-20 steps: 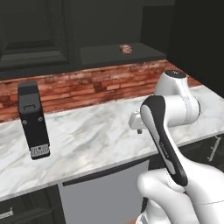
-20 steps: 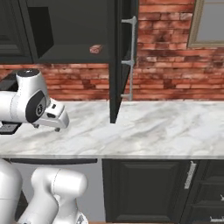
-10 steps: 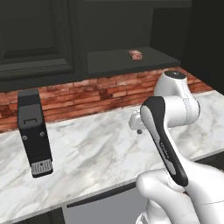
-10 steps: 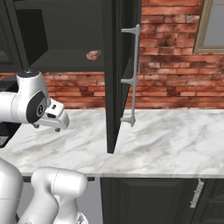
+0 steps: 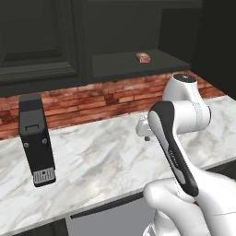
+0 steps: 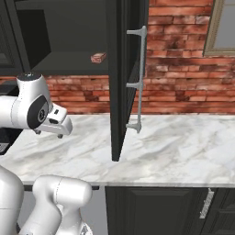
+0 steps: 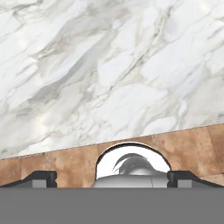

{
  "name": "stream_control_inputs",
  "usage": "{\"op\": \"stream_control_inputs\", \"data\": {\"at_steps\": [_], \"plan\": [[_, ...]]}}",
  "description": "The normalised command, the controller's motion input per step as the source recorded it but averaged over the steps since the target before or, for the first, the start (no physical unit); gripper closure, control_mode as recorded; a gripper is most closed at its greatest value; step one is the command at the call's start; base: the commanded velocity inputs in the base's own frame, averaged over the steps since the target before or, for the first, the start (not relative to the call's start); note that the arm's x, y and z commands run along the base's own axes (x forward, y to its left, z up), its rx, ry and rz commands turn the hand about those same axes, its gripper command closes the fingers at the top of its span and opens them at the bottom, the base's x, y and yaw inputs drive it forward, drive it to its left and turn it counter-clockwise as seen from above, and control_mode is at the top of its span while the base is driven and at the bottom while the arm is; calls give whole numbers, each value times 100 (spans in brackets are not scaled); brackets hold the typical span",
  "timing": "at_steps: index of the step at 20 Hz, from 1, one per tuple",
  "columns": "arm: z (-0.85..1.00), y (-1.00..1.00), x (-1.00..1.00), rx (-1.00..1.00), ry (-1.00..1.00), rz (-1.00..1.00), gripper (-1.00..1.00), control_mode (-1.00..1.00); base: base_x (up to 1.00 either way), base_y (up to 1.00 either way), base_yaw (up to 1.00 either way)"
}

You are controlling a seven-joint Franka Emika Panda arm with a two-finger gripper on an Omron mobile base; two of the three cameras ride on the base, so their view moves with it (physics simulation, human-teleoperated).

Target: Locate and retrieve the dish brush and bar soap from the cabinet. Place them next to the sink.

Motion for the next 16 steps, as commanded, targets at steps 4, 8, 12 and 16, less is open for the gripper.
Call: {"op": "stream_control_inputs", "data": {"at_steps": [4,8,12,16], "plan": [[0,0,0,0,0,0,-100,100,0,0,0],[0,0,0,0,0,0,-100,100,0,0,0],[0,0,-3,0,0,-2,-100,-100,0,0,-1],[27,0,-27,-4,-13,-9,-100,-100,0,0,0]]}}
